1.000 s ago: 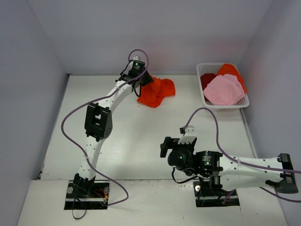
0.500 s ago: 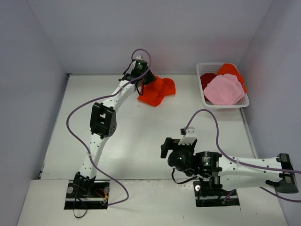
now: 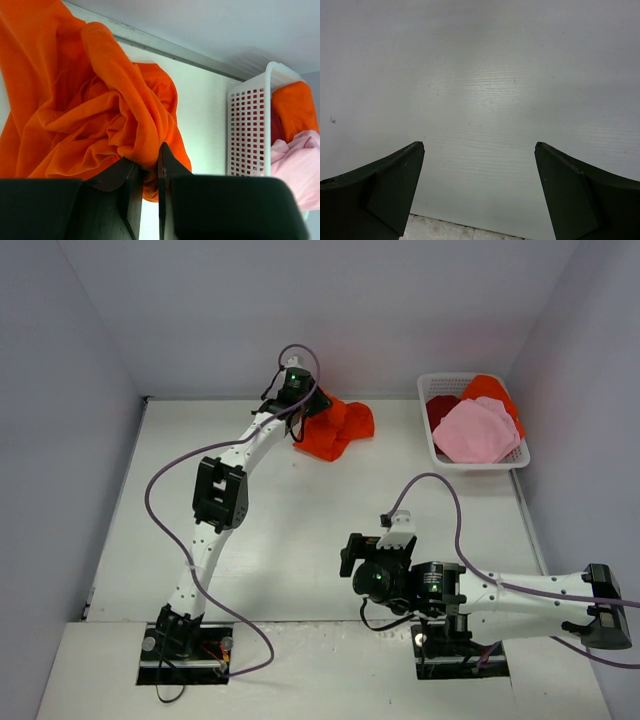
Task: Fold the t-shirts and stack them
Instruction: Fold the tshirt
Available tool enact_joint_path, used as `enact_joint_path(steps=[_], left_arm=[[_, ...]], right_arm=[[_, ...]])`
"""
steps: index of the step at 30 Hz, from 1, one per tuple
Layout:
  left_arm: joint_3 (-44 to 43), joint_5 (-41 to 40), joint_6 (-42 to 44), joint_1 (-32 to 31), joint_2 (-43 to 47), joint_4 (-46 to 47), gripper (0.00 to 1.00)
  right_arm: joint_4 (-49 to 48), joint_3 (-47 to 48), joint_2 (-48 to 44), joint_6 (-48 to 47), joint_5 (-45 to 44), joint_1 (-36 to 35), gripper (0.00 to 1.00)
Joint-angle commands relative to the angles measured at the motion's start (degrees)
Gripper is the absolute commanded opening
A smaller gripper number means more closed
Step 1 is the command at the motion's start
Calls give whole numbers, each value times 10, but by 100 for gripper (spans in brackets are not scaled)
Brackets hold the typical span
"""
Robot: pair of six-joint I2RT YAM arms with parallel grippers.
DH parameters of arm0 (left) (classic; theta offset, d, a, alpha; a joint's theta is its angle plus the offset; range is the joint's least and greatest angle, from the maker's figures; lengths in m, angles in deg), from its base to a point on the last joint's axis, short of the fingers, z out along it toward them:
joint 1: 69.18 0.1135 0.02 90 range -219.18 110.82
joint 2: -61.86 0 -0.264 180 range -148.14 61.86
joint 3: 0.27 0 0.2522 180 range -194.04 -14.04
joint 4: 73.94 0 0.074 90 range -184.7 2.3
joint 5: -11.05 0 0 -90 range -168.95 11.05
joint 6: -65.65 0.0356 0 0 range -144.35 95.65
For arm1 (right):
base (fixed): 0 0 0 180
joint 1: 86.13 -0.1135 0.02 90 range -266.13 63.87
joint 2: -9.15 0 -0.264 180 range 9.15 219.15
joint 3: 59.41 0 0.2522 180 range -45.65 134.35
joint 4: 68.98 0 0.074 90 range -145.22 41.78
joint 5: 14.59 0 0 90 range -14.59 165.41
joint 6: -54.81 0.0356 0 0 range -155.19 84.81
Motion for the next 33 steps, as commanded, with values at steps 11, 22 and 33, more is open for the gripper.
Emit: enact_joint_path(steps=[11, 22, 33], left_arm=[[-37, 53, 10, 7, -7, 100, 86], [169, 15, 39, -4, 175, 112, 86], [228, 13, 9, -19, 167, 152, 86]], right_arm=[[-9, 18, 18, 20, -24, -1, 89], [-18, 63, 53, -11, -34, -8, 89], [-18, 247, 18, -187, -151, -12, 88]])
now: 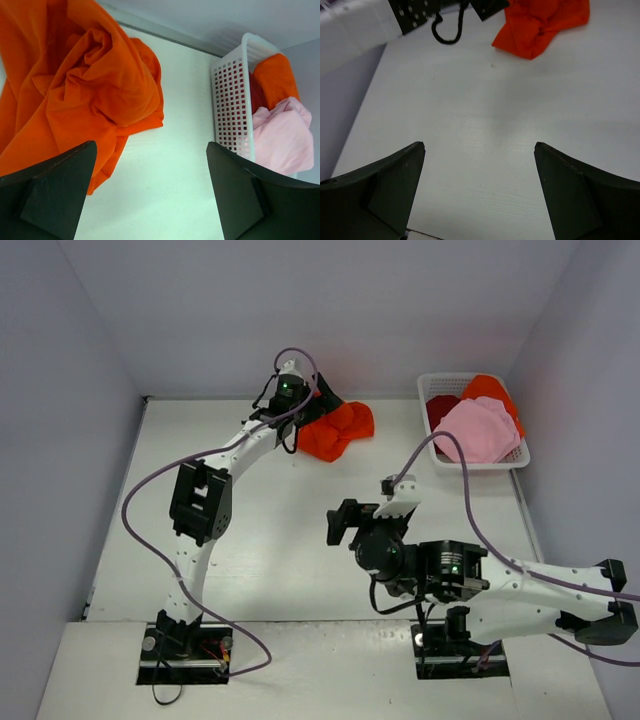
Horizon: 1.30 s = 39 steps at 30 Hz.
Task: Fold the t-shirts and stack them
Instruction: Fold the tshirt
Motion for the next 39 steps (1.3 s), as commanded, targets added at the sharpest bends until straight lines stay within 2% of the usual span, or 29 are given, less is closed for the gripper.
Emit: enact_joint_path(steps=[1, 13, 26, 34, 39], left_arm=[[-20, -7, -13, -9, -5, 39, 86], [-143, 7, -18, -14, -95, 62, 86], [-182, -13, -28, -14, -146, 107, 86], [-295, -12, -29, -12, -232, 131, 86], [-295, -11, -45, -3, -264, 169, 86]], right_arm=[[-11, 44, -31, -54, -91, -5, 87], [-15, 37, -57, -58, -122, -5, 88], [-15, 2, -59, -23, -109, -5, 88], [-16, -13, -47, 7, -98, -8, 87], [-16, -12, -19, 22, -99, -10, 87]])
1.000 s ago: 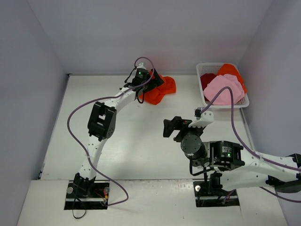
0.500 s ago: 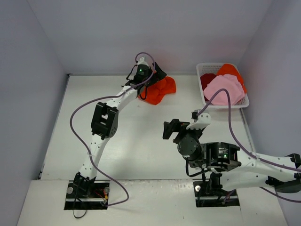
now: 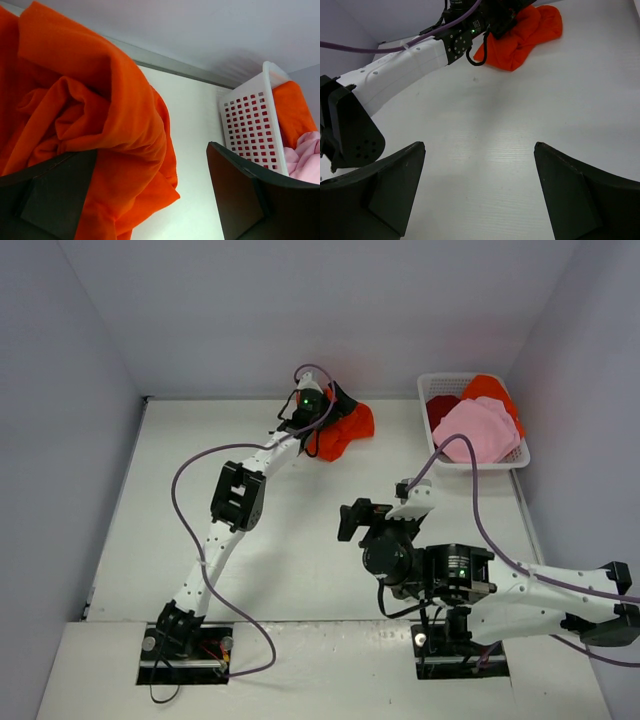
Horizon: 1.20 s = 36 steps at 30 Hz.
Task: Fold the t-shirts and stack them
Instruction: Fold the tshirt
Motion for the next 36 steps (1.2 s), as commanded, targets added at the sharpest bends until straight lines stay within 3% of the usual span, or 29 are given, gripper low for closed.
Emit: enact_joint_path(steps=[1, 11, 20, 27, 36], left_arm=[[-24, 1, -23, 7, 17, 86, 86], [43, 10, -27, 13, 41, 74, 86], [154, 27, -122, 17, 99, -16, 86], [290, 39, -148, 10, 159, -2, 86], [572, 27, -172, -24, 286, 70, 86]], right_arm=[[-17, 3, 23, 28, -25, -7, 87], [-19, 13, 45, 33, -16, -14, 88], [-20, 15, 28, 43, -51, -52, 87], [-20, 30, 44, 49, -80, -96, 87], [-20, 38, 44, 48, -112, -142, 87]])
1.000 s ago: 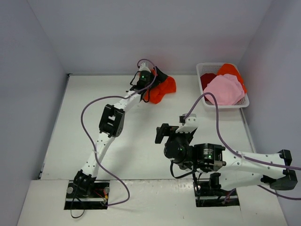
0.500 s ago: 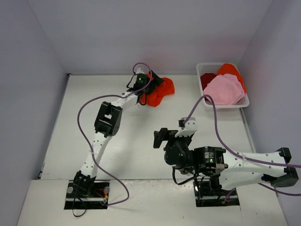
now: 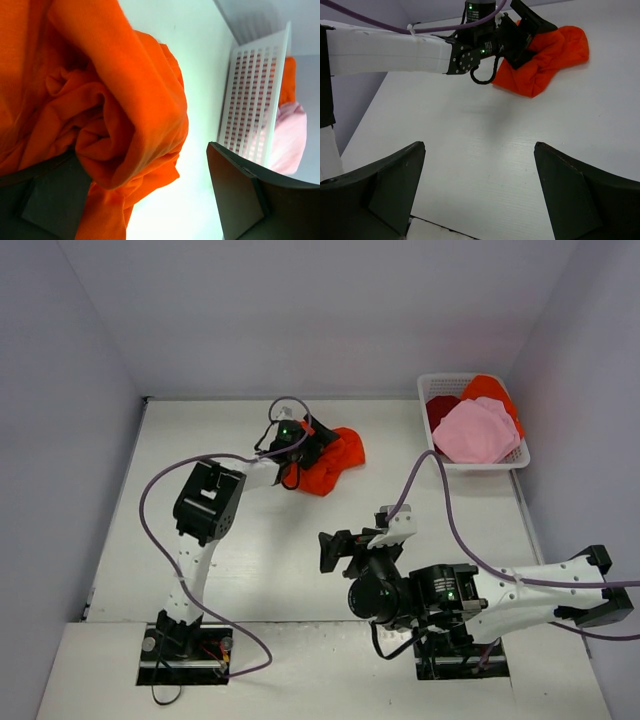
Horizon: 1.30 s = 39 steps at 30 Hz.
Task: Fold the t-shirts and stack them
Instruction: Fold the tshirt
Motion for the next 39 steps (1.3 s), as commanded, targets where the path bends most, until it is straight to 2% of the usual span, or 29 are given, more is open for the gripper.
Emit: enact_joint_path(steps=[1, 5, 8, 18, 20, 22, 25, 26, 29, 34, 39], left_arm=[[100, -5, -15, -30, 40, -52, 86], [230, -11, -49, -57, 84, -1, 86], [286, -29, -64, -78, 121, 21, 86], [554, -103, -131, -157, 272, 111, 86], [562, -111, -129, -160, 302, 104, 86], [555, -115, -115, -161, 350, 57, 86], [492, -122, -75, -160, 413, -43, 86], [446, -134, -62, -161, 428, -101, 86], [358, -153, -15, -161, 479, -190, 86], [243, -161, 28, -157, 490, -277, 86], [203, -170, 43, -156, 476, -292, 86]], right_arm=[[-19, 28, -4, 14, -66, -17, 87], [-19, 40, -7, 5, -88, -43, 87], [-19, 41, -10, 5, -105, -67, 87], [-20, 52, 16, 15, -128, -116, 87], [-20, 54, 21, 16, -128, -117, 87], [-19, 55, 27, 19, -129, -118, 87], [-19, 60, 35, 18, -133, -120, 87], [-19, 64, 36, 16, -135, -120, 87], [-19, 65, 37, 14, -135, -120, 88], [-19, 60, 41, 20, -140, -120, 87], [-19, 59, 39, 20, -135, -120, 88]])
